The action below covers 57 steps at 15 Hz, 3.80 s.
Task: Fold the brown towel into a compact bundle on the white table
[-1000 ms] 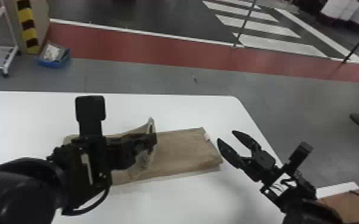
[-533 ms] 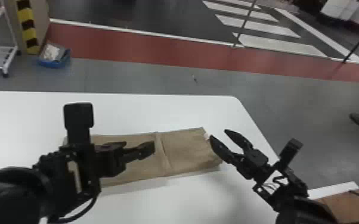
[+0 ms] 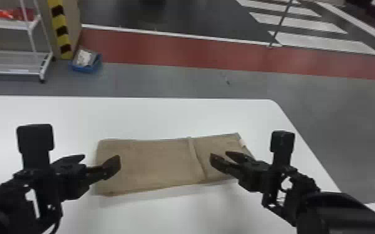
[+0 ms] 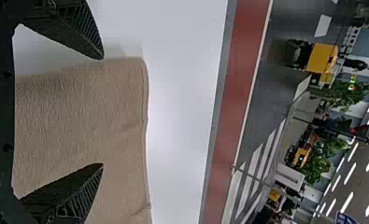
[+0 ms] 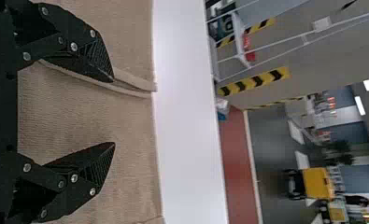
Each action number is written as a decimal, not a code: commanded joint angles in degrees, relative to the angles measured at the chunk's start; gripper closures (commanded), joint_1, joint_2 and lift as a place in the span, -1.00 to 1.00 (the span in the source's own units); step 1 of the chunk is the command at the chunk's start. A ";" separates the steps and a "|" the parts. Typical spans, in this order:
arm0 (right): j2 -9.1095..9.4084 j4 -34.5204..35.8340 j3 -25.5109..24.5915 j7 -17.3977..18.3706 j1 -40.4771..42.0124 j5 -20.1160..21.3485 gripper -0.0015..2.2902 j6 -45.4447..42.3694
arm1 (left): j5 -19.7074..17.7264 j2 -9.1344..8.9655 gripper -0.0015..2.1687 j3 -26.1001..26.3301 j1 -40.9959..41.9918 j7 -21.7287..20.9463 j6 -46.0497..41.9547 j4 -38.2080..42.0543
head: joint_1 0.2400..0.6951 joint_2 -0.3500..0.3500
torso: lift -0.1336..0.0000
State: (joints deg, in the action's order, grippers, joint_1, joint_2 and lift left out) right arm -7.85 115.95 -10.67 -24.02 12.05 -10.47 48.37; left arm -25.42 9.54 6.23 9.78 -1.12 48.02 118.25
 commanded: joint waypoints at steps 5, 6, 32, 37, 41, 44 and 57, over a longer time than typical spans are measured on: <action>1.00 1.47 5.84 5.74 -3.53 1.95 -0.58 5.20 | 1.87 0.39 -0.92 -3.94 2.79 -2.31 -3.40 0.05 | 1.00 -0.26 | -0.85; 1.00 0.86 5.93 5.74 -4.32 1.95 -0.58 5.73 | 1.87 0.30 -0.92 -3.94 2.79 -2.31 -3.76 -0.04 | 1.00 -0.23 | -0.85; 1.09 -5.82 10.94 6.79 -10.38 3.44 -0.31 10.30 | 0.64 -0.32 -0.92 -5.70 2.79 -5.12 -6.39 -2.24 | 1.00 -0.06 | -0.85; 1.09 -0.29 10.32 6.88 -9.24 2.03 -0.30 8.54 | 0.11 0.04 -0.92 -5.79 2.96 -5.12 -6.39 -1.80 | 1.00 -0.05 | -0.85; 0.91 3.05 7.33 6.79 -8.80 0.01 -0.31 13.46 | 0.02 0.12 -0.92 -6.14 3.23 -5.12 -6.39 -1.62 | 1.00 -0.05 | -0.85; 1.09 1.03 8.65 7.85 -9.07 2.12 -0.87 13.29 | -0.07 -0.14 -0.92 -5.52 3.23 -5.12 -6.39 -1.45 | 1.00 -0.07 | -0.85; 1.17 -4.15 11.73 9.16 -9.86 3.18 -0.72 11.35 | -0.07 -0.05 -0.92 -5.61 5.34 -5.47 -6.39 -0.39 | 1.00 -0.07 | -0.85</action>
State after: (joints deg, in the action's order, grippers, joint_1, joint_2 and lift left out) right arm -6.68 112.38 0.88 -15.13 2.27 -7.31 59.70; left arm -25.49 9.45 0.57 14.86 -6.54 41.62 117.66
